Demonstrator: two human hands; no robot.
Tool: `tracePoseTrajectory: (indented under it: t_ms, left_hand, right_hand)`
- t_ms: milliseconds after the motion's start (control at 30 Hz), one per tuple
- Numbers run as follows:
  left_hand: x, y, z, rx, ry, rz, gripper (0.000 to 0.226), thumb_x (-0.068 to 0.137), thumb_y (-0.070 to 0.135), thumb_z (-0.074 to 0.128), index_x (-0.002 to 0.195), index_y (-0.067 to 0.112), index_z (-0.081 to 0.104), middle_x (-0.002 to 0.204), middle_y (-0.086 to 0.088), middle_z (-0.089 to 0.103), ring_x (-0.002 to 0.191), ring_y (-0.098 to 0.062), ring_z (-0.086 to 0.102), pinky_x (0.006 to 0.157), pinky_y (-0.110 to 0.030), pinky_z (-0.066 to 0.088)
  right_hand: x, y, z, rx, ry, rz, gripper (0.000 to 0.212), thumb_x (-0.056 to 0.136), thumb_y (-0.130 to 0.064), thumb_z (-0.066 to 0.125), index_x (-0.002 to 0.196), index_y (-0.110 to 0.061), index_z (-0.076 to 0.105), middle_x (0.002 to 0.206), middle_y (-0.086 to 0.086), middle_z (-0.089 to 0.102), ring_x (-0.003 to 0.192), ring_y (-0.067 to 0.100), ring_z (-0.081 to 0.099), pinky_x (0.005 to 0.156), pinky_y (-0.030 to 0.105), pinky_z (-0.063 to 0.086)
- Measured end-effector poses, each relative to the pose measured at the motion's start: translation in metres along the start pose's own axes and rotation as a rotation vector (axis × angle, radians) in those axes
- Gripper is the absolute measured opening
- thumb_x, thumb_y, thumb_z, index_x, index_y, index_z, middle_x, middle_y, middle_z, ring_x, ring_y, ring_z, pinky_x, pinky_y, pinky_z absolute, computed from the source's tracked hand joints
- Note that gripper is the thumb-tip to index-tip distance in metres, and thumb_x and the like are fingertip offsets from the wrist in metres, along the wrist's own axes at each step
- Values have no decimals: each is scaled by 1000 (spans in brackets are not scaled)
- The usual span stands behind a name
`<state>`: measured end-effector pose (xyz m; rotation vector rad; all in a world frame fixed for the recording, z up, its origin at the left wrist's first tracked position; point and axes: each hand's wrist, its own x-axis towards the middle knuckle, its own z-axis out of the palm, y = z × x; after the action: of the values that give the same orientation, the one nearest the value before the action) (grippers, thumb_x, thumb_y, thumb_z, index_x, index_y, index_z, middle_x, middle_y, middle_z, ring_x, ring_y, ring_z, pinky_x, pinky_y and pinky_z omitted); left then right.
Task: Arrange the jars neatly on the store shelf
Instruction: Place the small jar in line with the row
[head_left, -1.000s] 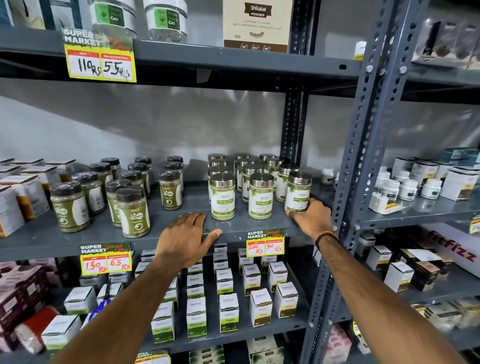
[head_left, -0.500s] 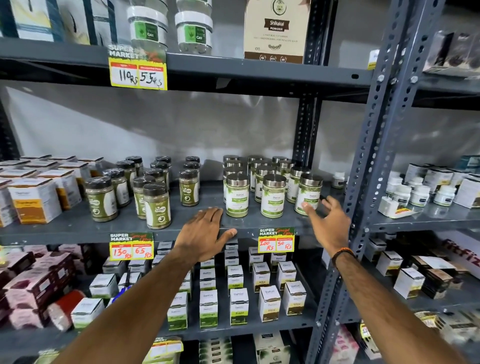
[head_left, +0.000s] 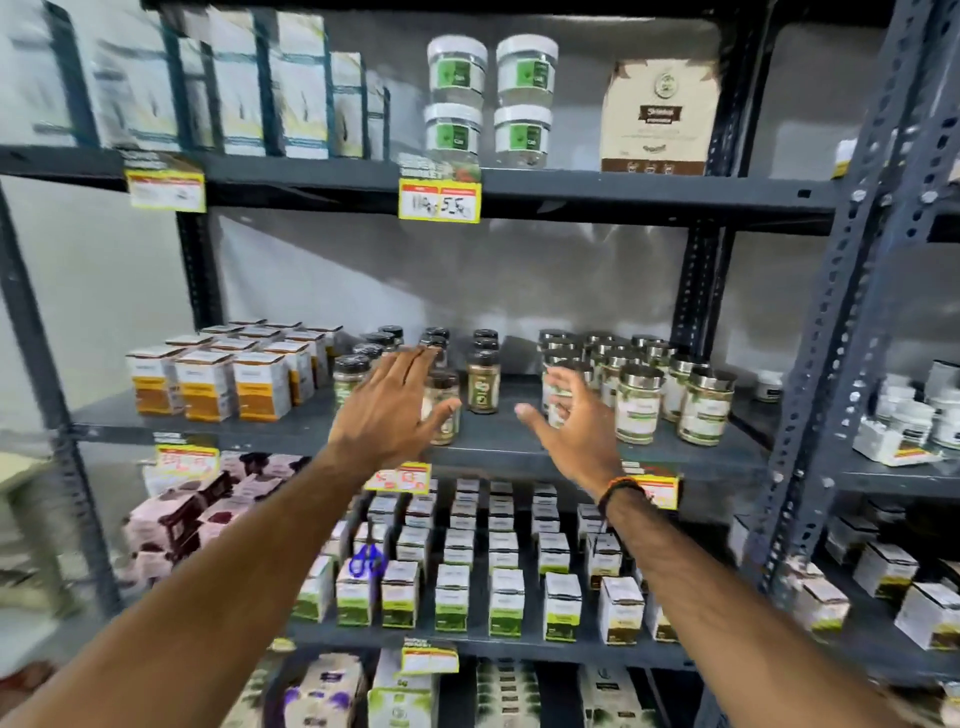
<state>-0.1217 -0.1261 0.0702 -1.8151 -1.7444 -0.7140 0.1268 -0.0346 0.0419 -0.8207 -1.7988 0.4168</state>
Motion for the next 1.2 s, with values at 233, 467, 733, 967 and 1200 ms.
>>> tracePoseTrajectory:
  t_ms: [233, 467, 733, 967, 1200]
  left_hand:
    - [-44, -99, -11, 42, -89, -209, 84, 95, 73, 31, 155, 14, 29, 156, -15, 43, 143, -35, 40, 109, -56, 45]
    - [-56, -148, 31, 63, -211, -235, 91, 96, 75, 27, 155, 5, 33, 157, -19, 42, 143, -37, 39, 115, -49, 35]
    - [-45, -174, 73, 46, -310, -213, 87, 95, 79, 24, 148, 12, 40, 153, -12, 48, 138, -31, 45, 104, -51, 46]
    - [-49, -178, 85, 110, -302, -166, 89, 95, 77, 18, 147, 9, 46, 151, -14, 51, 137, -31, 48, 110, -48, 42]
    - [-50, -180, 88, 115, -287, -163, 95, 94, 78, 13, 148, 8, 46, 152, -16, 51, 139, -32, 47, 116, -48, 37]
  right_hand:
    - [7, -16, 86, -47, -124, 92, 85, 78, -49, 87, 145, -13, 48, 143, 7, 58, 121, 24, 62, 96, 30, 50]
    - [19, 3, 126, -141, -159, 141, 108, 68, -64, 87, 151, -12, 41, 145, 13, 57, 127, 28, 57, 100, 37, 50]
    - [29, 9, 141, -172, -289, 129, 70, 70, -61, 86, 125, -26, 59, 102, -23, 65, 88, -15, 59, 75, 4, 49]
    - [27, 16, 148, -247, -247, 148, 40, 78, -55, 84, 107, -36, 63, 95, -21, 69, 80, -17, 57, 59, -2, 39]
    - [43, 32, 139, -330, -168, 232, 49, 75, -58, 84, 106, -23, 68, 95, -10, 75, 81, 6, 69, 75, 27, 60]
